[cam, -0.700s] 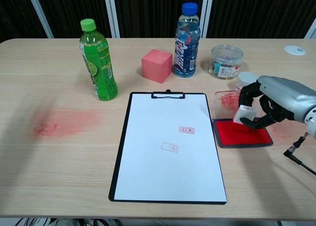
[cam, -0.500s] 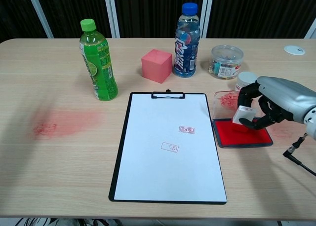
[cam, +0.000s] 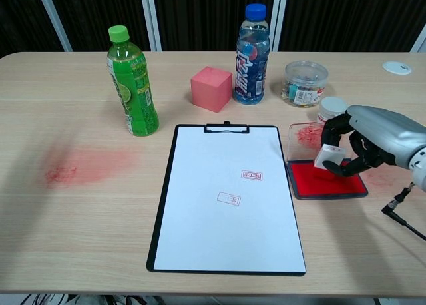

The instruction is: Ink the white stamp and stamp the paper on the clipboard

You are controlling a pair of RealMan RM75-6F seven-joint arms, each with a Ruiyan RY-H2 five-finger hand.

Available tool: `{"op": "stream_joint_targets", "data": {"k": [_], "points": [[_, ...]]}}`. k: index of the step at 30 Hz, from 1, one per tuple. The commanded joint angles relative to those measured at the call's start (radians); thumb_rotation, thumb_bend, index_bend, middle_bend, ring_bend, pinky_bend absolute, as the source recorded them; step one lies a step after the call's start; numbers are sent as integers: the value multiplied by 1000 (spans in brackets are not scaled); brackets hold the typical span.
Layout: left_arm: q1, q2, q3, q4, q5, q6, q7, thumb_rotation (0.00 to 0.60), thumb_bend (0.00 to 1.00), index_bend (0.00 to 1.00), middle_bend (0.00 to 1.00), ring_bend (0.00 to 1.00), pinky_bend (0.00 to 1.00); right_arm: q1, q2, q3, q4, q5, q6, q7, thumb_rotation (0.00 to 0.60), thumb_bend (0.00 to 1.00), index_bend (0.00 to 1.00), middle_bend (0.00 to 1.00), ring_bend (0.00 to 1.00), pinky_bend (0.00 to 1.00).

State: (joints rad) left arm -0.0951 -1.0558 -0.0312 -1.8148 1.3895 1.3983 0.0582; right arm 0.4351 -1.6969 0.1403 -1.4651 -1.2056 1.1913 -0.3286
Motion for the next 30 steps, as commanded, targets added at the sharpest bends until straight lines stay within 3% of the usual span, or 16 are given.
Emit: {"op": "stream_joint_targets", "data": {"k": [1, 30], "points": [[-1, 0, -1, 1, -2, -3, 0, 600, 13, 0, 0, 0, 0, -1, -1, 2, 0, 3, 0, -2, 600, 647, 876, 736, 805, 874], [-10, 5, -4, -4, -17, -22, -10, 600, 13, 0, 0, 0, 0, 20, -60, 30, 14, 61, -16, -47, 600, 693, 902, 767, 837, 874]]}}
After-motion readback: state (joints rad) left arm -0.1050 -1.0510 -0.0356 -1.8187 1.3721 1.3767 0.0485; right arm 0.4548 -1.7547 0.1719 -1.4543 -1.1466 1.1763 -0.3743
